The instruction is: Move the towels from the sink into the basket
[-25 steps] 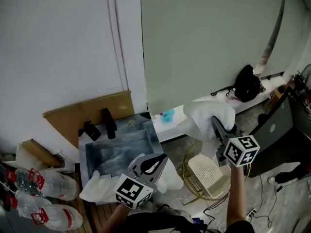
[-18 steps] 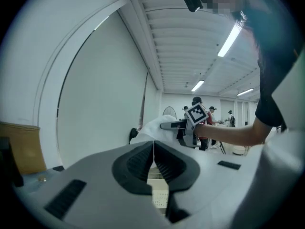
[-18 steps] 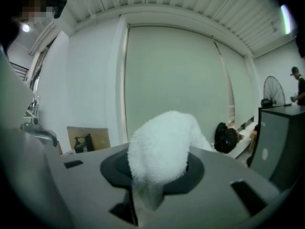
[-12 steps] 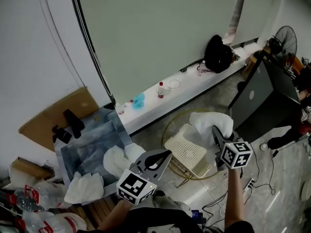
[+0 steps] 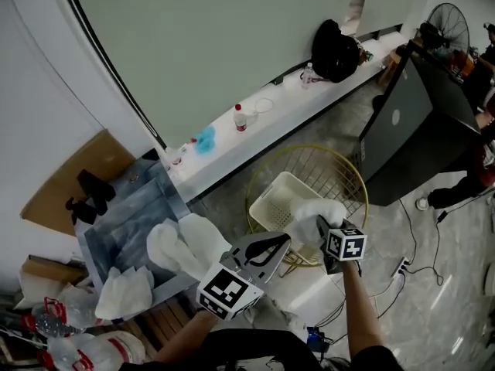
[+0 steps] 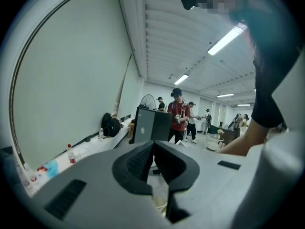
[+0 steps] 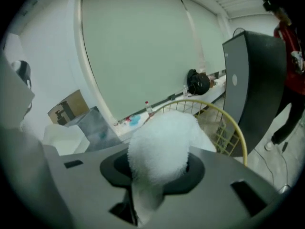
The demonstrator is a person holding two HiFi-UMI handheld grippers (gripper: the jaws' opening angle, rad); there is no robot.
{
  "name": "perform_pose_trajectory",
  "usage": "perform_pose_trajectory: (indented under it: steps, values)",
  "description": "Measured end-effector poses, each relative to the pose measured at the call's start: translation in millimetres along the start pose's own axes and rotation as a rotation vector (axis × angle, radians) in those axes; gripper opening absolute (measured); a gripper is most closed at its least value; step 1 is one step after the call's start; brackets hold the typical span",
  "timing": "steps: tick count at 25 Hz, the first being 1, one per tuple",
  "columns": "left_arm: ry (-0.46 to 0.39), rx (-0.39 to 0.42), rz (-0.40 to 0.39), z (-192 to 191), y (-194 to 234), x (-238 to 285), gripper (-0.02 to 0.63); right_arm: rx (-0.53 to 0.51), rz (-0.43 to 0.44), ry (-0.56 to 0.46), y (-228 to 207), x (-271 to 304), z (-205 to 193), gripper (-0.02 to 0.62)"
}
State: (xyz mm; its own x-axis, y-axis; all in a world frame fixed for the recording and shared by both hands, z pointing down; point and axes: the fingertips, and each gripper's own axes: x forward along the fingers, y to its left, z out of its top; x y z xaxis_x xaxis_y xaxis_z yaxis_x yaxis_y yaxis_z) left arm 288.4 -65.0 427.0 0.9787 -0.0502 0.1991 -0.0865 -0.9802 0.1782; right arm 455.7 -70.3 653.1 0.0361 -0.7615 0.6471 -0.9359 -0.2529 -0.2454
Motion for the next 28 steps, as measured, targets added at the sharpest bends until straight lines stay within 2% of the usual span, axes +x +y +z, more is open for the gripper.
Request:
perform_pose_trajectory:
  steps: [4, 7, 9, 11, 14, 18, 21, 28]
  values:
    - [0.023, 0.000, 0.001, -7, -4, 4, 0.009, 0.048, 0.024, 0.180, -5, 38, -60, 0.137]
    - [0.042, 0.009, 0.012, -12, -5, 3, 0.009, 0.074, 0.012, 0.326, -15, 56, -109, 0.195]
    - [0.045, 0.005, 0.028, -14, -3, 1, 0.009, 0.074, -0.002, 0.363, -17, 60, -123, 0.259]
    - [0.042, -0.007, 0.047, -15, 1, -2, 0.009, 0.068, -0.011, 0.358, -15, 59, -126, 0.261]
    - [0.036, -0.012, 0.071, -14, 7, -6, 0.009, 0.034, 0.005, 0.318, -10, 54, -111, 0.262]
    - [0.015, -0.009, 0.102, -7, 13, -12, 0.009, 0.012, 0.059, 0.179, 6, 33, -65, 0.261]
    - [-0.001, -0.009, 0.134, -1, 17, -21, 0.009, -0.022, 0.075, 0.065, 19, 10, -28, 0.217]
    - [-0.032, -0.019, 0.260, 4, 32, -54, 0.009, -0.121, 0.228, -0.174, 89, -41, 60, 0.165]
